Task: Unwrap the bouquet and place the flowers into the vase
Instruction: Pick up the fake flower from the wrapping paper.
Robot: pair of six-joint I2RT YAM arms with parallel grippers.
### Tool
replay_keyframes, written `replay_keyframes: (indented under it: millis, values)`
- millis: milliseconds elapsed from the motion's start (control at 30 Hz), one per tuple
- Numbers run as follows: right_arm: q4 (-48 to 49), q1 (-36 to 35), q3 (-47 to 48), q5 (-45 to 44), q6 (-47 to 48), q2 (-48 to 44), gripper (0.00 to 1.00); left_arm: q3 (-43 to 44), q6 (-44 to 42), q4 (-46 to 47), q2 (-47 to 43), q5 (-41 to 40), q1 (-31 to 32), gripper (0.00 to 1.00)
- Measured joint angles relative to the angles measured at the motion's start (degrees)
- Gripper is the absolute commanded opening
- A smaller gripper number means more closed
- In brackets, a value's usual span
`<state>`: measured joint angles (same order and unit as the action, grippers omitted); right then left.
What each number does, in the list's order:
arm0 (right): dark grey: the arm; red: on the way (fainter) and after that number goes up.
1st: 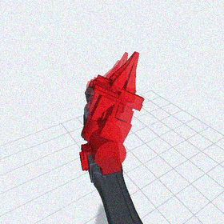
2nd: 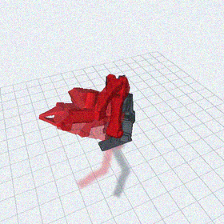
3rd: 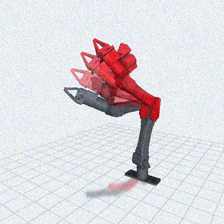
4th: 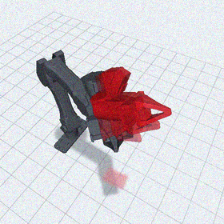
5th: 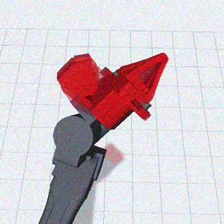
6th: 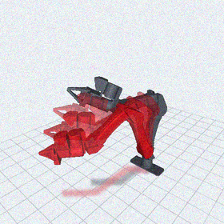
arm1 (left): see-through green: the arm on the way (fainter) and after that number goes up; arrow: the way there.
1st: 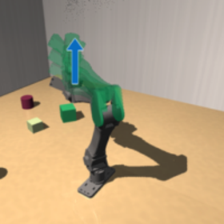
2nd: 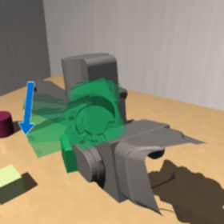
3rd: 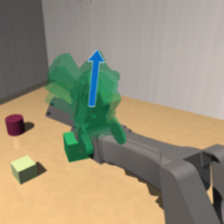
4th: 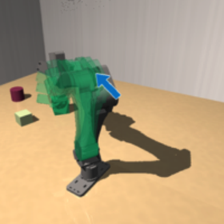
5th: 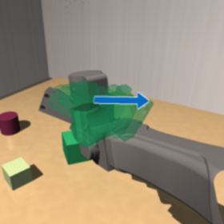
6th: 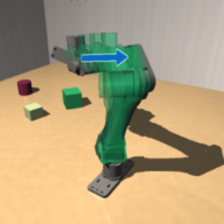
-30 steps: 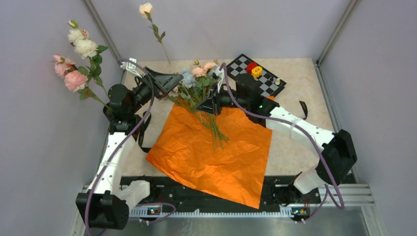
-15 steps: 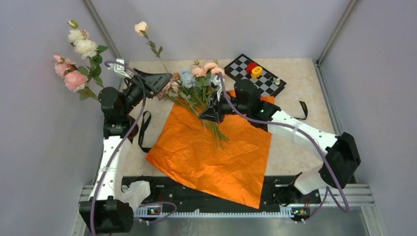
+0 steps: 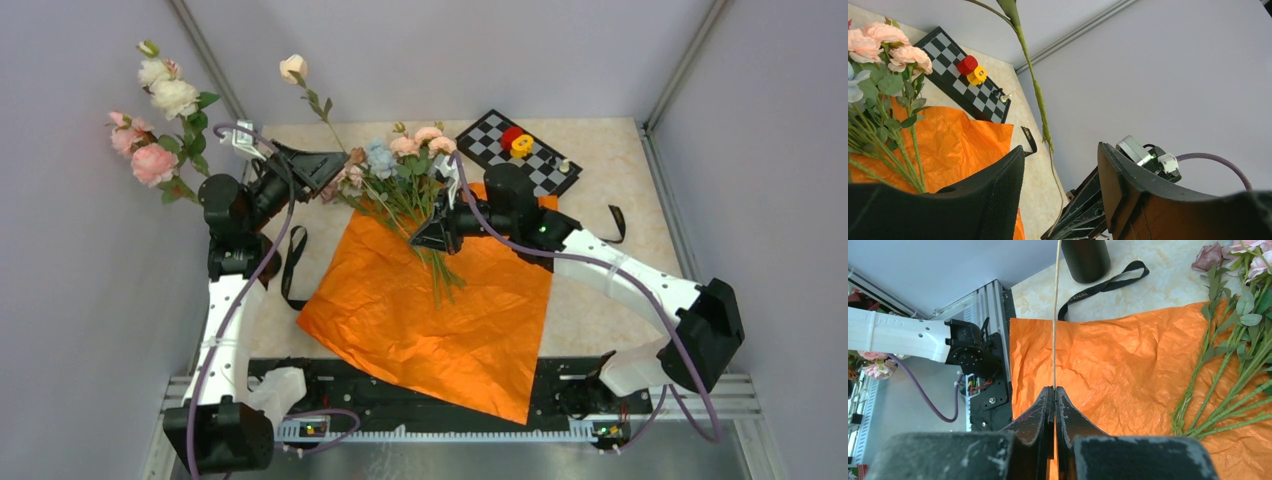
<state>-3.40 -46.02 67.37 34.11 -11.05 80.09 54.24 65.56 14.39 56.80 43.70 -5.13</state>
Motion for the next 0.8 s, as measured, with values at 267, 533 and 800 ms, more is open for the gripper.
replay_keyframes:
  millis: [267, 533, 800]
  values:
    - [0.3, 0.0, 0.0, 0.4, 0.0, -0.4, 0.0, 0.5, -0.7, -2.1, 0.3, 0.5, 0.0, 0.54]
    - [0.3, -0.6, 0.0, 1.8, 0.0, -0.4, 0.0, 2.1, -1.2, -2.5, 0.5, 0.4, -0.2, 0.43]
    - [-1.0, -1.4, 0.0, 3.1, 0.1, -0.4, 0.0, 3.3, -1.2, -2.5, 2.6, 0.5, -1.1, 0.39]
